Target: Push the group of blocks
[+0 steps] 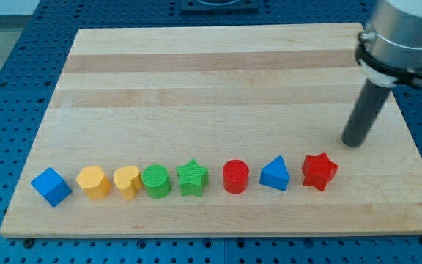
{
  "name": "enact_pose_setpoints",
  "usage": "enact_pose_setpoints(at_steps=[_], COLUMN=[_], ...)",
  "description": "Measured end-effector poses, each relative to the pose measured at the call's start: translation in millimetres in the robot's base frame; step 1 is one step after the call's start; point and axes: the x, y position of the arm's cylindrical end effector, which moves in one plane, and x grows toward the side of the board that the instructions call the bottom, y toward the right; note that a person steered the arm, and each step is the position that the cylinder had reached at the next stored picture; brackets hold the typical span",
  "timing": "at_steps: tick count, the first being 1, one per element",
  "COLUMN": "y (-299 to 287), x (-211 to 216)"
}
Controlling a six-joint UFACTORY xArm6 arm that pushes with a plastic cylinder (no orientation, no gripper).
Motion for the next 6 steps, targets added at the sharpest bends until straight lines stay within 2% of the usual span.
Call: enact_pose_setpoints(at_steps=[2, 3, 4, 6], y=[4, -24, -62, -112], x=[79, 102, 83, 11])
